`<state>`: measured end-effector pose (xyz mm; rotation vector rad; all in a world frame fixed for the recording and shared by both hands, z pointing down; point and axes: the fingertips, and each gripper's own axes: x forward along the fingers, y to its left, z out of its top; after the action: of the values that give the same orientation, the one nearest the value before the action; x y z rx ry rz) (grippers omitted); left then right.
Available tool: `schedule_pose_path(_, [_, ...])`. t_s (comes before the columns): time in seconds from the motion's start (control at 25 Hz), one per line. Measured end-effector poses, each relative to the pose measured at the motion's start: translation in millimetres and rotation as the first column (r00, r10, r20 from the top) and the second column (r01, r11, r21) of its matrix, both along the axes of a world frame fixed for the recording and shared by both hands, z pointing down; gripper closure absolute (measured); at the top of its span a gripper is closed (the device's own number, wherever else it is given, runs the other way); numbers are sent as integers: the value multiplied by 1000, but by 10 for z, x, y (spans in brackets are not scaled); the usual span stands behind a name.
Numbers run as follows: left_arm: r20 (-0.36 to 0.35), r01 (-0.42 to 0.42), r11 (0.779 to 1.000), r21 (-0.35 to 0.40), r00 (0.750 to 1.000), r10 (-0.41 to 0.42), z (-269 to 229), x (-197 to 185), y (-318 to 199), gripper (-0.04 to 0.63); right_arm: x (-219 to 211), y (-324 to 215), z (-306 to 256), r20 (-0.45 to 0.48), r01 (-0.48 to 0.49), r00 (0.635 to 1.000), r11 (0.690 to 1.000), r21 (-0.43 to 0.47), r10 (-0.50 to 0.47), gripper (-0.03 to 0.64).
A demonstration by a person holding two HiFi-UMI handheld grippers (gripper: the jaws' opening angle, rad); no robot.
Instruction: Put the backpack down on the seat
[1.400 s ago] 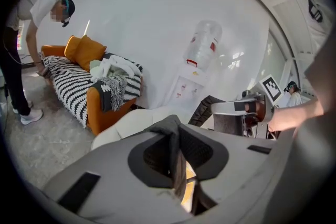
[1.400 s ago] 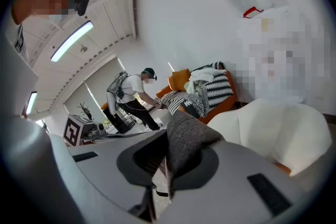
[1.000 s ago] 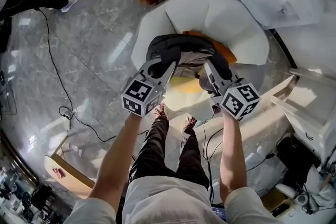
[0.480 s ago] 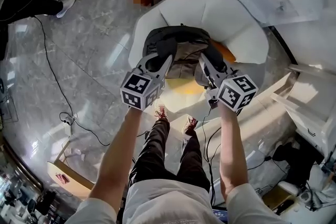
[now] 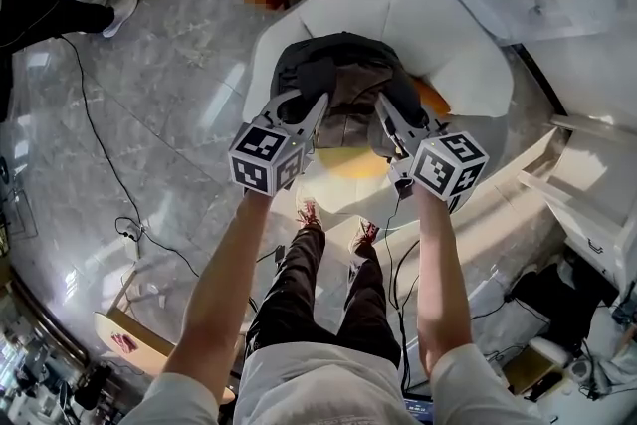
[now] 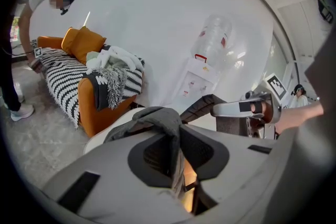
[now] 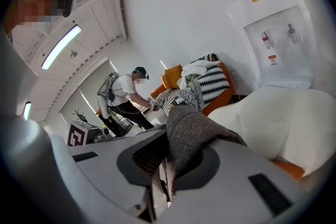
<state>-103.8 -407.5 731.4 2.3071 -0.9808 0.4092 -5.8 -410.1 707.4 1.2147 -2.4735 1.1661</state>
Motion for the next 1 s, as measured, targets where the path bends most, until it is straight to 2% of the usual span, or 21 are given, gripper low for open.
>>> schedule_pose_path(0.28, [1, 14, 998, -53, 1000, -14, 203, 13, -110, 531, -69, -76, 150, 15, 8, 1000, 999, -32, -8, 586])
schedule_pose_path(0.44, [41, 43, 995, -86, 998, -39, 341, -30, -155, 523, -112, -92, 249, 15, 24, 1000, 998, -56, -23, 586])
schedule_pose_path(0.68, [99, 71, 991, -115, 993, -60, 511, -36, -217, 508, -94, -94, 461, -28, 43, 999, 996, -74, -45, 584])
schedule_pose_path(1.0, [113, 60, 989, -133, 993, -45, 627, -57, -261, 494, -78, -133, 638, -77, 45, 996, 996, -81, -51, 577])
